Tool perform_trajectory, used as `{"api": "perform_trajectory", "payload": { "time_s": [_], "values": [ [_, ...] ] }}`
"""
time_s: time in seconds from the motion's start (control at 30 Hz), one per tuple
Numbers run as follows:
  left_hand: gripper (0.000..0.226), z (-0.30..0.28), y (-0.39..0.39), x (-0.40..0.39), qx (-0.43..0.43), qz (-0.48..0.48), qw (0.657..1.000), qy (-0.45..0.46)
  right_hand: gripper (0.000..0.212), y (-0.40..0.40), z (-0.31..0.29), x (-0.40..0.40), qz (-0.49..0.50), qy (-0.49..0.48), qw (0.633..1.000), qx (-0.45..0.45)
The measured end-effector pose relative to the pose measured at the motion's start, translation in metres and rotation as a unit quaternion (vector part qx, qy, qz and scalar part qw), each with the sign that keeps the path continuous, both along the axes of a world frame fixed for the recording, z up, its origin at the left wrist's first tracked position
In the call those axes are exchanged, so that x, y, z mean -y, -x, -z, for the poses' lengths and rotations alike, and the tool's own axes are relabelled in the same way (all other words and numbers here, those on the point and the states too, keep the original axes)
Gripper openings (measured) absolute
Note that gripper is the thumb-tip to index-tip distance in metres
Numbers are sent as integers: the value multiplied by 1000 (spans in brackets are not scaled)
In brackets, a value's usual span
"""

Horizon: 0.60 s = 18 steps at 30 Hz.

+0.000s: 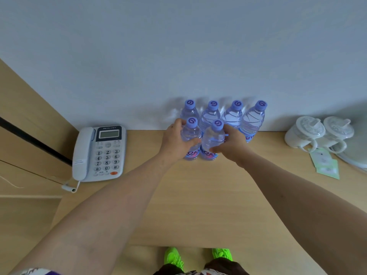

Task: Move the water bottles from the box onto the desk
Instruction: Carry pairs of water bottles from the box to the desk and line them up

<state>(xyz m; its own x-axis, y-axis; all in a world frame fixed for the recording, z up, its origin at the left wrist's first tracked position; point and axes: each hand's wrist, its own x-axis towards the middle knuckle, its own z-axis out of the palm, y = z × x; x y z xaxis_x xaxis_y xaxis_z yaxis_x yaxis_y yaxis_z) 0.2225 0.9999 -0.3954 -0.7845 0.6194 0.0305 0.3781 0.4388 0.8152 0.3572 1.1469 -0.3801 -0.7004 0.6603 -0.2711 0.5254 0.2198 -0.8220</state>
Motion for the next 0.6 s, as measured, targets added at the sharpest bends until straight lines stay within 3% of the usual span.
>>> {"api": "perform_trajectory", "payload": {
  "time_s": [0.1,0.27,0.4,0.6],
  "values": [
    [56,3,-2,-2,-4,-20,1000,1,78,-2,0,1,15,8,1000,-6],
    [62,2,-6,-6,-22,-49,998,19,69,-3,-3,4,7,-22,1000,-11],
    [57,-1,-5,-1,6,-16,999,37,62,-1,-4,3,11,-40,999,-5],
    [52,-10,9,7,22,-12,998,54,63,-1,-2,-3,-9,-13,1000,-4]
  ]
}}
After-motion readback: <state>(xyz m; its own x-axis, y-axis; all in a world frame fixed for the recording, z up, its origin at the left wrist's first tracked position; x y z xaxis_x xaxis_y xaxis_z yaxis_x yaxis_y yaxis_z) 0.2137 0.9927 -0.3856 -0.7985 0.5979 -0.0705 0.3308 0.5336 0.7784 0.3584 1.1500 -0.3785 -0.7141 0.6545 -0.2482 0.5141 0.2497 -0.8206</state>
